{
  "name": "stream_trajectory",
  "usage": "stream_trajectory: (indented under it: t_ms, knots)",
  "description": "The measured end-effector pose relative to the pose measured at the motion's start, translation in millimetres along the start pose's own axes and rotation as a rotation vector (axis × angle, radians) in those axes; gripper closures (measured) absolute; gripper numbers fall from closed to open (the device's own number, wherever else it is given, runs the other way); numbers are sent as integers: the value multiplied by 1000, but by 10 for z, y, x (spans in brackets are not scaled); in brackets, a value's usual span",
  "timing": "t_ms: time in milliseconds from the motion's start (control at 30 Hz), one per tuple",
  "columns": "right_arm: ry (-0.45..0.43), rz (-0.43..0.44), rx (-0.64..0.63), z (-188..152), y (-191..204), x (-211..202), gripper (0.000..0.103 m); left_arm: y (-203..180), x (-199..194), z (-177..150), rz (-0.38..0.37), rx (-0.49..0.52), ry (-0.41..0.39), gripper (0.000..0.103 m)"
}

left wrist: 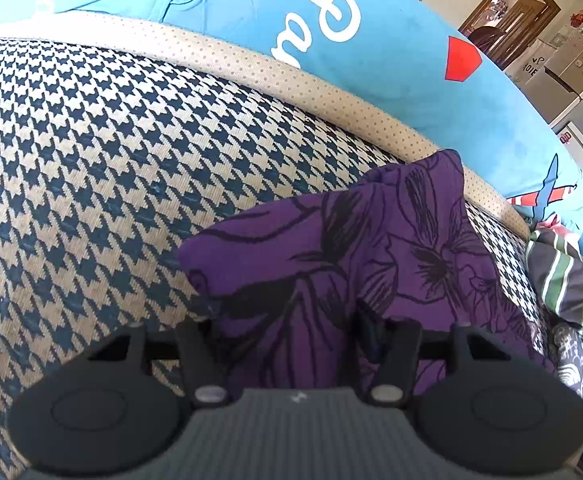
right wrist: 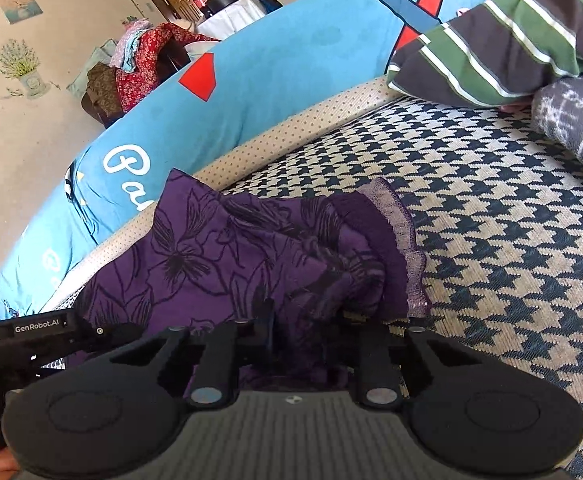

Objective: Fold clothes

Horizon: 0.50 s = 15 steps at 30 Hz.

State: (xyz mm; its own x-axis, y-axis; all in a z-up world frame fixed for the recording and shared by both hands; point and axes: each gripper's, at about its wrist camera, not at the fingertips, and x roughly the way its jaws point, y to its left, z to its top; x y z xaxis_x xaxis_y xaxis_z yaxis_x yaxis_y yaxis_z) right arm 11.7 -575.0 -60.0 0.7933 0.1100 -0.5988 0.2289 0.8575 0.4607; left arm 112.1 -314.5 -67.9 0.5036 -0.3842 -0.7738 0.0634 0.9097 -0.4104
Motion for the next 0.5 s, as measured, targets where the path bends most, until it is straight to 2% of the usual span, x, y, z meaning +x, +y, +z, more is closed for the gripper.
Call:
stream_trajectory:
  t_ms: [67, 233, 500]
  knots:
    - [-19, 9, -20, 3, 47, -37, 85, -15, -63, 1, 6, -1, -12, 61]
    - [-79, 110, -53, 39, 230, -194, 86, 72, -241, 0, 54, -13, -29, 64]
    - [-37, 262, -96, -98, 693, -249, 87, 639, -828, -37, 148, -57, -54, 64]
